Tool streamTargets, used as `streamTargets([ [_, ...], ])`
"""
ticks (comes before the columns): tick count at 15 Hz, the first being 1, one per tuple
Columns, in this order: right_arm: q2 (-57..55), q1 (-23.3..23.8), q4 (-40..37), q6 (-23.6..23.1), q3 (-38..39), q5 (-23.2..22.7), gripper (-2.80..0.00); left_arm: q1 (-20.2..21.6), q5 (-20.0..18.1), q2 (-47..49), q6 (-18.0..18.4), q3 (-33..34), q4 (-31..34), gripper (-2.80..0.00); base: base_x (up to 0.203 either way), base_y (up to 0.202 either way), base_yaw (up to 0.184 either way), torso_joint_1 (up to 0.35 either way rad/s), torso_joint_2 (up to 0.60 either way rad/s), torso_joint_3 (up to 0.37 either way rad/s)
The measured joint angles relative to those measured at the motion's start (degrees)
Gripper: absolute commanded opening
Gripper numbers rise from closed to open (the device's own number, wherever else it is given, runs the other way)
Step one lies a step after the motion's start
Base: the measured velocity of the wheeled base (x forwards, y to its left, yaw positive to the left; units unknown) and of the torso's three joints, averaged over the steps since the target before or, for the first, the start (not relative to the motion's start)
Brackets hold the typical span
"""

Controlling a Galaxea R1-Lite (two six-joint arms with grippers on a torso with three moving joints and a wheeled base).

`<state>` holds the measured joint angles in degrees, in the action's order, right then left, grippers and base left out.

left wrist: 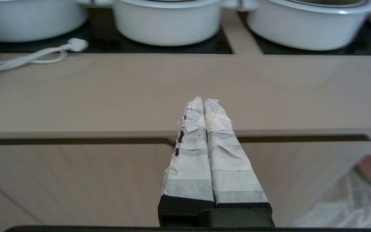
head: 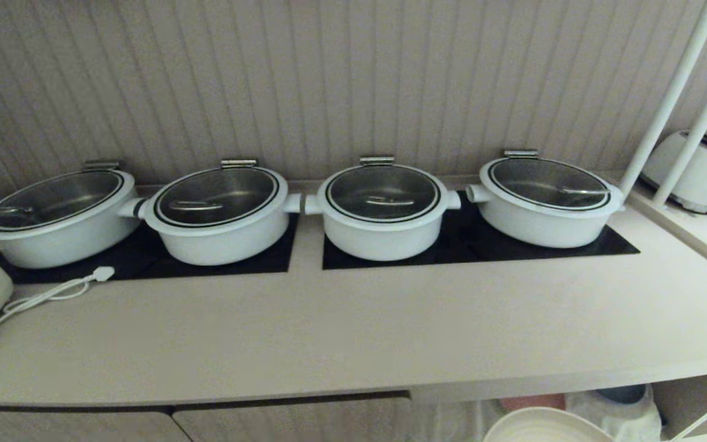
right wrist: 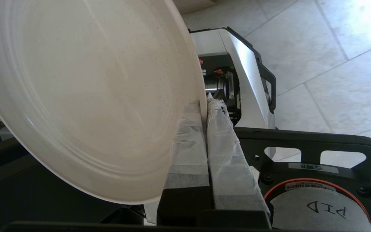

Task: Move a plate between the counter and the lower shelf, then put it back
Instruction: Put the plate in the cupboard

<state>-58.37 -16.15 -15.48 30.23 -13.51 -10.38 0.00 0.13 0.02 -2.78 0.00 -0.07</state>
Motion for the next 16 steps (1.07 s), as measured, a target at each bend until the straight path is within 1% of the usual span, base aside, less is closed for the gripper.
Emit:
streamTargets([
  [12, 0.02, 0.0, -0.02, -0.09, -0.1, 0.02, -2.8, 0.0, 0.01, 0.0, 0.01, 0.0, -0.03, -2.8, 0.0, -0.194, 0.001, 0.002, 0.0, 0.003],
  [14, 0.02, 0.0, -0.02, -0.06, -0.1, 0.04, -2.8, 0.0, 0.01, 0.0, 0.02, 0.0, -0.02, -2.8, 0.0, -0.128, -0.005, 0.001, 0.0, 0.002],
  [16, 0.05, 0.0, -0.01, -0.09, -0.1, 0.02, -2.8, 0.0, 0.02, 0.0, -0.02, 0.0, -0.02, -2.8, 0.0, 0.0, 0.0, 0.0, 0.0, 0.0],
])
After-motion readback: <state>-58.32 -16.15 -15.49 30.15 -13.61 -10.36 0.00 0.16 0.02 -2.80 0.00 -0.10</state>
